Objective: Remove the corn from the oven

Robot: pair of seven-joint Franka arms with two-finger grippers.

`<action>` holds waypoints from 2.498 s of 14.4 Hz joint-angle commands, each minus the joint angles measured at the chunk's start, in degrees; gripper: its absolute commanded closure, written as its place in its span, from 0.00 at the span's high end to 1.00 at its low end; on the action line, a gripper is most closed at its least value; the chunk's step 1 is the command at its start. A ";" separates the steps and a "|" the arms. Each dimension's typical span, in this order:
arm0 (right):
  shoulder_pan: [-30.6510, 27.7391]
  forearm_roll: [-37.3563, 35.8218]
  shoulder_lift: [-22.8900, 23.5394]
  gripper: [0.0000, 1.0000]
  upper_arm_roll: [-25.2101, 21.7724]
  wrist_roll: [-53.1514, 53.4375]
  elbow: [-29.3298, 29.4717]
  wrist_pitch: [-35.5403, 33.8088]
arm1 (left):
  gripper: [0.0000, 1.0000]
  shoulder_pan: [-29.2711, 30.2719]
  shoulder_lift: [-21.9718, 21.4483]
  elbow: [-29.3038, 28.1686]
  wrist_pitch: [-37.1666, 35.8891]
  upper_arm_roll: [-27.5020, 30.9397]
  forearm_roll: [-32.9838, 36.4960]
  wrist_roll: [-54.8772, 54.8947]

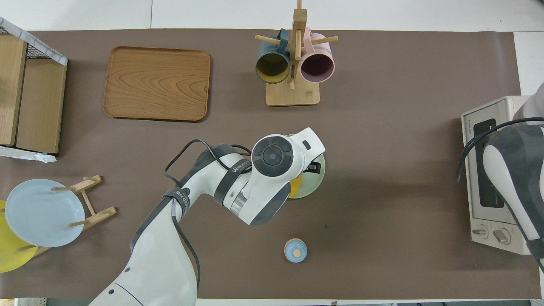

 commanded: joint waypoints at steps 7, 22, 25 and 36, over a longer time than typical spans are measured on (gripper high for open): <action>-0.02 8.10 -0.82 0.71 0.18 -2.43 2.24 -3.25 | 0.00 -0.48 -0.42 -0.22 0.67 1.21 0.95 -3.89; 1.75 8.19 0.32 1.00 -1.32 -1.81 4.43 -2.28 | 0.00 33.26 4.29 20.23 -20.34 1.04 0.86 16.76; 2.00 8.28 0.23 1.00 -1.23 -1.81 4.43 -2.28 | 0.00 35.20 11.43 27.12 -19.38 0.95 0.94 18.34; 1.74 8.28 -0.12 1.00 -1.23 -1.90 3.64 -0.70 | 0.00 36.26 12.32 22.38 -9.88 1.21 1.74 21.49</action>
